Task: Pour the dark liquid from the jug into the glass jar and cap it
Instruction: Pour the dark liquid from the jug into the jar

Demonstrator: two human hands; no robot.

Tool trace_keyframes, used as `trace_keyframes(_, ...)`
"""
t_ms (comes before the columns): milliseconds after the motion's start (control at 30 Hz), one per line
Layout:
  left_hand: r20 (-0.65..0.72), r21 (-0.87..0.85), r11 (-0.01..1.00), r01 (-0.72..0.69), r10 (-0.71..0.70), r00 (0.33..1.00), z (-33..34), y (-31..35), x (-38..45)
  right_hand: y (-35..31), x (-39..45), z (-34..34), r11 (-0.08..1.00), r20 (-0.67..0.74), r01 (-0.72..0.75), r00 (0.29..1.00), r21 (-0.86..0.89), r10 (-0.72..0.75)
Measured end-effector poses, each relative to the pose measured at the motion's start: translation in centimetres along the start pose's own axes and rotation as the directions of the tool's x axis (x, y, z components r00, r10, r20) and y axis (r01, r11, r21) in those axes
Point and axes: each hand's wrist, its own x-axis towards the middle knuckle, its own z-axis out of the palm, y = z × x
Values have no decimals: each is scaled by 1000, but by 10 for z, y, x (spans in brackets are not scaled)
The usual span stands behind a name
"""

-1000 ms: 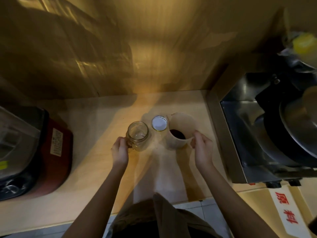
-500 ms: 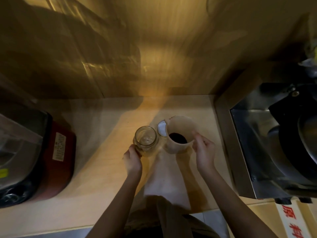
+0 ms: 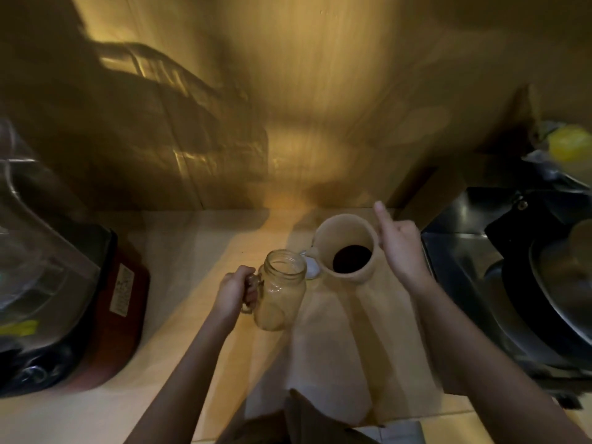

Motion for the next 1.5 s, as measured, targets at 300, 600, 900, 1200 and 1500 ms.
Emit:
trace_keyframes(300, 32, 162, 970, -183, 180, 983, 7, 43, -47, -69, 15, 2, 800, 176, 412, 911, -436, -373)
trace_keyframes(600, -71, 416, 824, -385, 452, 889, 21, 65, -66, -113, 8, 11, 339, 348, 779, 562, -527, -750)
trace_keyframes(900, -134, 385, 872, -302, 376, 917, 35, 74, -64, -126, 7, 10, 92, 376, 822, 353, -562, -857)
trace_keyframes(1200, -204, 414, 852, -319, 428, 880, 43, 82, -66, -146, 8, 5, -14, 438, 859, 247, -511, -864)
trace_keyframes(1500, -208, 400, 852, -339, 444, 872, 43, 87, -72, -151, 10, 4, -138, 509, 857, 158, -496, -846)
